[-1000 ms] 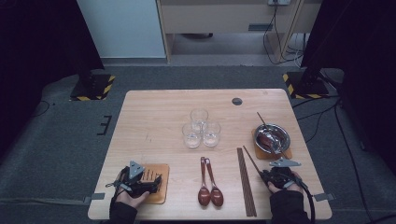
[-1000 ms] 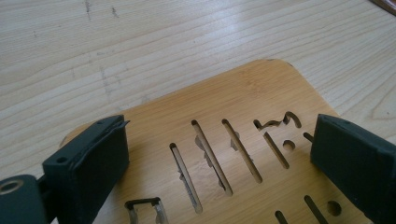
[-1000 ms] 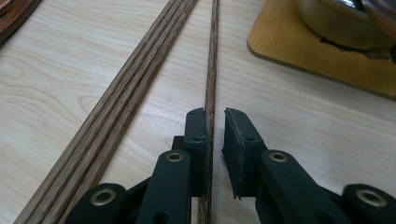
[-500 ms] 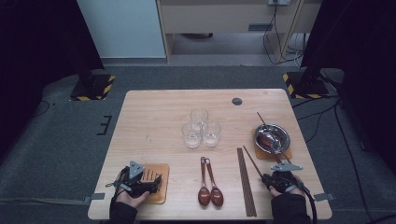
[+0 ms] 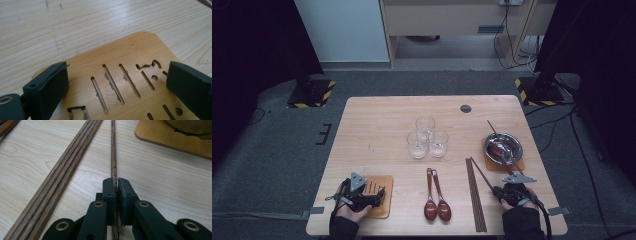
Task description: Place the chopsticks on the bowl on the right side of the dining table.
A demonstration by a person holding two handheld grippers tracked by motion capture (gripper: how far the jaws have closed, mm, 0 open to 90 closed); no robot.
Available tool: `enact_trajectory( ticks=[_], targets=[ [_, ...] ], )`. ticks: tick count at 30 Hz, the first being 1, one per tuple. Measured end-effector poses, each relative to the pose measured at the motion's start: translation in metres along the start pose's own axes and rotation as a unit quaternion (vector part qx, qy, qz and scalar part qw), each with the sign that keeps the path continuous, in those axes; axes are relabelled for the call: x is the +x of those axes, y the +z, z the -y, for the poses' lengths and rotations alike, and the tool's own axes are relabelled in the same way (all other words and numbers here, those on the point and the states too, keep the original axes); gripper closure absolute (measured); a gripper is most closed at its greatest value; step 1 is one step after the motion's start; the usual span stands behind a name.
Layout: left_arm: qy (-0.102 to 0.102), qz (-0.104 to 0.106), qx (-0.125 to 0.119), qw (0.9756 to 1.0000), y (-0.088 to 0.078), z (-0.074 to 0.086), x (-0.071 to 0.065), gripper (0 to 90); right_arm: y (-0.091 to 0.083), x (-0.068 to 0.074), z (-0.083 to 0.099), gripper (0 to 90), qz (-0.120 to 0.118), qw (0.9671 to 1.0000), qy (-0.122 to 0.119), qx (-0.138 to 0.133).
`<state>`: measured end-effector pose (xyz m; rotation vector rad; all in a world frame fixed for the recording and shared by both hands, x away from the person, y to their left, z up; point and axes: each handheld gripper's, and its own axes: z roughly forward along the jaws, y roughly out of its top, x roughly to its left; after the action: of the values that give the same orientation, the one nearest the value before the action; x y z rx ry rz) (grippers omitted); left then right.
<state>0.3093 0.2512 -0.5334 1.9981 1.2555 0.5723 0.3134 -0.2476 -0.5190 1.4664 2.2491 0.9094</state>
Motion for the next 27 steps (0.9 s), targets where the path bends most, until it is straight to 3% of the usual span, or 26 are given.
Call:
enact_trajectory(
  ticks=[20,27],
  targets=[
    [0.000,0.000,0.000,1.0000,0.000,0.000,0.000,3.4,-0.025,-0.009,-0.013,85.0,-0.017,0.9982,0.023,-0.053],
    [0.000,0.000,0.000,1.0000,0.000,0.000,0.000,3.4,-0.034,-0.009,-0.019,85.0,-0.024,0.9971,0.019,-0.070]
  ],
)
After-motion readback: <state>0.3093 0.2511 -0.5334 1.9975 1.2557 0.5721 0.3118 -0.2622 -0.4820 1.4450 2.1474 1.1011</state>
